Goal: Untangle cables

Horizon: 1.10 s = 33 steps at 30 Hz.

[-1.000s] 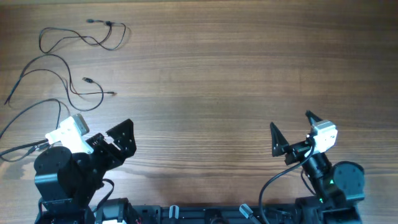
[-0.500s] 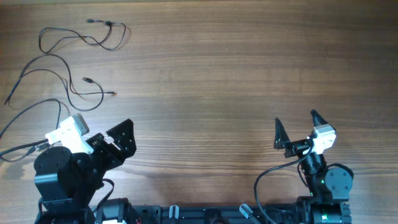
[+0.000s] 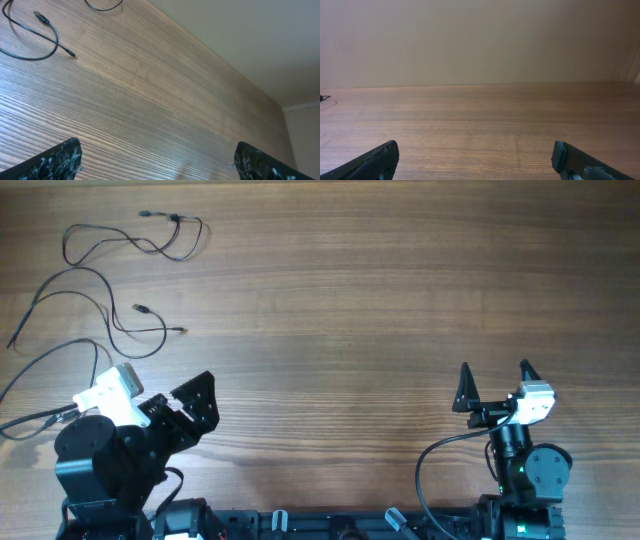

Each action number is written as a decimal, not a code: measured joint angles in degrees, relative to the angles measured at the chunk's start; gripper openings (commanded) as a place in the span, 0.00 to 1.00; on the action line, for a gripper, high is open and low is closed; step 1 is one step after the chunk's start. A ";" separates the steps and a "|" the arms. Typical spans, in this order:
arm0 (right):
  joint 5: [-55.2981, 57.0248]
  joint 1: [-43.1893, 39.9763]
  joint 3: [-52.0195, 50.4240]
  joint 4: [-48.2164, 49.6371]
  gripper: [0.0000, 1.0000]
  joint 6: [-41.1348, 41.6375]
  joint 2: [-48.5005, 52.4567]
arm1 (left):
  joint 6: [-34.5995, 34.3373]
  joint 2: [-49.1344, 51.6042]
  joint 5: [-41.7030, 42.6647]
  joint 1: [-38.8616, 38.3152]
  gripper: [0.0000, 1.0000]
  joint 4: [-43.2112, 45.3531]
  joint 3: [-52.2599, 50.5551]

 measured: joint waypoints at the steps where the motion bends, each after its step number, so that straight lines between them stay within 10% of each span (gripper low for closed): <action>1: 0.15 0.00 0.00 0.00 1.00 -0.39 0.00 | 0.00 0.00 0.00 0.00 1.00 0.00 0.00; 33: 0.37 0.15 0.00 0.07 1.00 -2.99 -0.02 | 0.39 -0.07 -0.90 -0.39 1.00 -4.74 0.00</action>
